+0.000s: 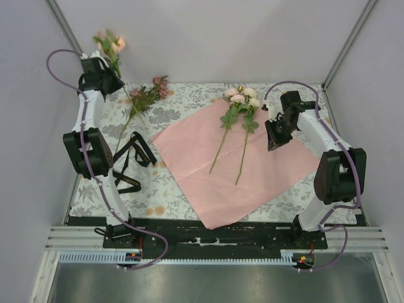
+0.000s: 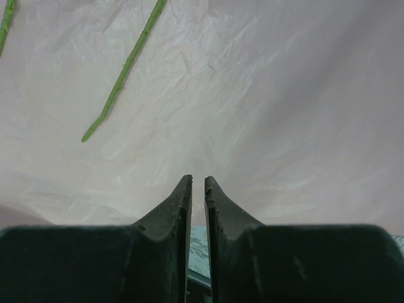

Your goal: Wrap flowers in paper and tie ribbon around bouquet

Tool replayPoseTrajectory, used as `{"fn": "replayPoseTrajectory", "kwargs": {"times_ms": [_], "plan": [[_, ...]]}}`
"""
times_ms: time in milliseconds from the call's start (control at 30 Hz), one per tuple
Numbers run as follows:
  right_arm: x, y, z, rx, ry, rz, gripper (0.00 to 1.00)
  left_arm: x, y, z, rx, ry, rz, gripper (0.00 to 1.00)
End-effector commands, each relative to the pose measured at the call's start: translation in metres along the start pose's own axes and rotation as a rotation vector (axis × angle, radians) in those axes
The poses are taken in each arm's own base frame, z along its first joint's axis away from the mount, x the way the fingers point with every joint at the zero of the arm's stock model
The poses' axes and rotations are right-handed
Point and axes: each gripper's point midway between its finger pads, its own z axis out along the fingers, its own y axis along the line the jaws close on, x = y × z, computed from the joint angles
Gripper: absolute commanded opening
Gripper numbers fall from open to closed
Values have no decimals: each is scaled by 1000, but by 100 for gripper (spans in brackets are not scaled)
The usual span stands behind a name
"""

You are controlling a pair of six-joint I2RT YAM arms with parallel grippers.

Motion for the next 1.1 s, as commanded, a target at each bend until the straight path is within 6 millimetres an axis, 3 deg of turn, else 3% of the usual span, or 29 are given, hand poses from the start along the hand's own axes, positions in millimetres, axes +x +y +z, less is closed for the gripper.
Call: {"fn": "replayPoseTrajectory", "kwargs": {"times_ms": [0, 67, 133, 200, 300, 367, 433, 633, 733, 767, 867, 1067], "plan": [[-5, 7, -9, -21, -38, -8, 20, -107, -95, -84, 249, -271, 166, 2], [-5, 8, -9, -23, -37, -11, 20, -84, -129, -85, 351, -182, 210, 2], [-4, 7, -9, -27, -35, -10, 21, -48, -162, -82, 414, -77, 288, 2], [-3, 7, -8, -32, -35, -9, 22, 4, -203, -83, 494, 51, 343, 2], [-1, 5, -9, -40, -40, 0, 24, 77, -245, -84, 577, 222, 376, 2], [2, 4, -10, -42, -40, 10, 26, 123, -269, -84, 622, 307, 432, 2], [5, 1, -11, -41, -39, 19, 32, 156, -290, -88, 664, 365, 462, 2], [12, -7, -11, -62, -48, 65, 33, 249, -345, -97, 737, 512, 405, 2], [13, -8, -7, -69, -43, 75, 33, 284, -365, -92, 729, 555, 389, 2], [13, -18, -10, -61, -56, 110, 33, 292, -369, -90, 719, 567, 370, 2], [10, -26, -10, -73, -76, 152, 33, 314, -383, -82, 680, 588, 281, 2], [-4, -32, -6, -112, -131, 187, 34, 339, -399, -67, 624, 555, 238, 2]]}}
